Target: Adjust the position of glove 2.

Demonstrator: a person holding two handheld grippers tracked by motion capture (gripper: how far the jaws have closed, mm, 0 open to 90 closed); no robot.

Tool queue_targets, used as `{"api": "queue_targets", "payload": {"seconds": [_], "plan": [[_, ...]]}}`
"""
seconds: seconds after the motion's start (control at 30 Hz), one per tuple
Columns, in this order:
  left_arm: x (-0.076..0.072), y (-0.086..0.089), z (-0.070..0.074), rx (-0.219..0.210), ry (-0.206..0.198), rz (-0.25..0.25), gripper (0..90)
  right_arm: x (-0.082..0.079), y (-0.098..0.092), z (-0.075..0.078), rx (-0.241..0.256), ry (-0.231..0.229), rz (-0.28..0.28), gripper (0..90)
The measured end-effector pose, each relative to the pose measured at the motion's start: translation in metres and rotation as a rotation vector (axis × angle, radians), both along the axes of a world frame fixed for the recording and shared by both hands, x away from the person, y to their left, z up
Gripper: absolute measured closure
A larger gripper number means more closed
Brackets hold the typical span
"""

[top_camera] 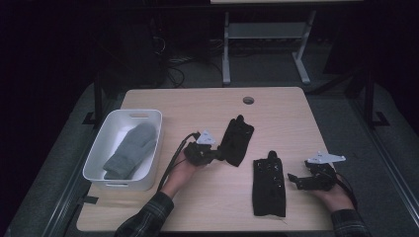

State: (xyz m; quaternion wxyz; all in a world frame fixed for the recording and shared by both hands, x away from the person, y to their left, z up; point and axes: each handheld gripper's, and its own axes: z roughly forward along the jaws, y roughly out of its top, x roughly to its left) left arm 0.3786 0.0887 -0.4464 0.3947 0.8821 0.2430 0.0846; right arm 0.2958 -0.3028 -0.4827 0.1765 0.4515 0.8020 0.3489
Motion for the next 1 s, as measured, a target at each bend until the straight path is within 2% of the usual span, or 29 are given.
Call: {"api": "queue_targets", "payload": {"seconds": [0.03,0.1,0.17,0.2,0.33,0.4,0.47,0.57,0.63,0.77,0.8,1.0], "plan": [[0.003,-0.003,-0.001,-0.008,0.007,0.002,89.4,0.0,0.0,0.0,0.0,0.0,0.0,12.5],[0.01,-0.008,-0.003,0.016,0.001,-0.005,89.3,0.0,0.0,0.0,0.0,0.0,0.0,12.5],[0.015,-0.012,-0.006,0.018,0.007,-0.002,89.3,0.0,0.0,0.0,0.0,0.0,0.002,12.5],[0.016,-0.014,-0.008,0.007,0.015,0.005,89.3,0.0,0.0,0.0,0.0,-0.001,0.003,12.5],[0.021,-0.019,-0.02,0.047,0.042,-0.003,89.3,0.0,0.0,0.0,-0.001,-0.001,0.003,12.5],[0.022,-0.018,-0.021,0.035,0.052,-0.005,89.4,0.0,0.0,0.0,-0.001,-0.001,0.004,12.5],[0.022,-0.018,-0.021,0.04,0.057,-0.005,89.4,0.0,0.0,0.0,0.0,-0.001,0.005,12.5],[0.017,-0.018,-0.02,0.041,0.067,-0.002,89.4,-0.001,0.0,0.0,0.0,-0.001,0.007,12.5],[0.013,-0.017,-0.019,0.063,0.061,-0.021,89.4,-0.001,0.0,0.0,-0.001,-0.001,0.008,12.4],[0.003,-0.011,-0.018,0.069,0.065,-0.041,89.5,-0.001,0.0,0.0,-0.001,-0.003,0.01,12.4],[0.001,-0.011,-0.018,0.054,0.072,-0.033,89.5,-0.001,0.0,0.0,-0.001,-0.003,0.01,12.3],[-0.013,-0.004,-0.018,0.053,0.099,-0.065,89.5,-0.001,0.0,0.0,-0.001,-0.002,0.01,12.3]]}}
